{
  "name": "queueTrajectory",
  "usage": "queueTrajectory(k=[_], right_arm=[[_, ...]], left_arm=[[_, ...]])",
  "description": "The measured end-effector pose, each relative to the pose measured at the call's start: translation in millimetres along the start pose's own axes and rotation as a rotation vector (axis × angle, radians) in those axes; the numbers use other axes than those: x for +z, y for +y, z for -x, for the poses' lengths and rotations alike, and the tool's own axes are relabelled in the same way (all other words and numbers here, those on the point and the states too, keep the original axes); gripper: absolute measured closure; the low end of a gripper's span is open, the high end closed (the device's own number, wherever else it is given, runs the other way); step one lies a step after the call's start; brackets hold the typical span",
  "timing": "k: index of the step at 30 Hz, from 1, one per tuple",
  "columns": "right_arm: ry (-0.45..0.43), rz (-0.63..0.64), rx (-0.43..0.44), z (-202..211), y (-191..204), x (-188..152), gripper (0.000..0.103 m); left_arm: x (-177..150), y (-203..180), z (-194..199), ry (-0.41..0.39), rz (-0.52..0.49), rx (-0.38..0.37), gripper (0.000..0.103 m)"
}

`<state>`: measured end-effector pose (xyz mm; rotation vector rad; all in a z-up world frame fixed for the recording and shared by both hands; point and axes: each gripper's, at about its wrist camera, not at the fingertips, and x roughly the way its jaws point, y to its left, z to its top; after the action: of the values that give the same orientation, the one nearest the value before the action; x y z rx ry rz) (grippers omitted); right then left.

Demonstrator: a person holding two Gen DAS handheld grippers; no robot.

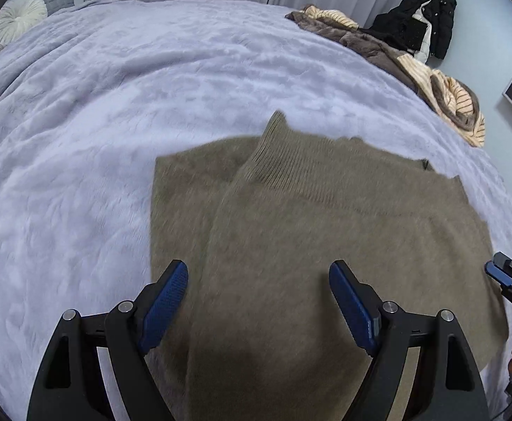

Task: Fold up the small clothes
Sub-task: 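Press the folded hem flat near the collar with both tools, then lift both tools away from the folded sweater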

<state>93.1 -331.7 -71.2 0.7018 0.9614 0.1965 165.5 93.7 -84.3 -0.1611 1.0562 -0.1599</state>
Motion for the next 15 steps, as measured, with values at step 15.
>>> queueTrajectory(k=[15], right_arm=[[-0.028, -0.087, -0.002, 53.7, -36.0, -72.0, 0.066]], left_arm=[[-73.7, 26.4, 39.8, 0.023, 0.078, 0.027, 0.019]])
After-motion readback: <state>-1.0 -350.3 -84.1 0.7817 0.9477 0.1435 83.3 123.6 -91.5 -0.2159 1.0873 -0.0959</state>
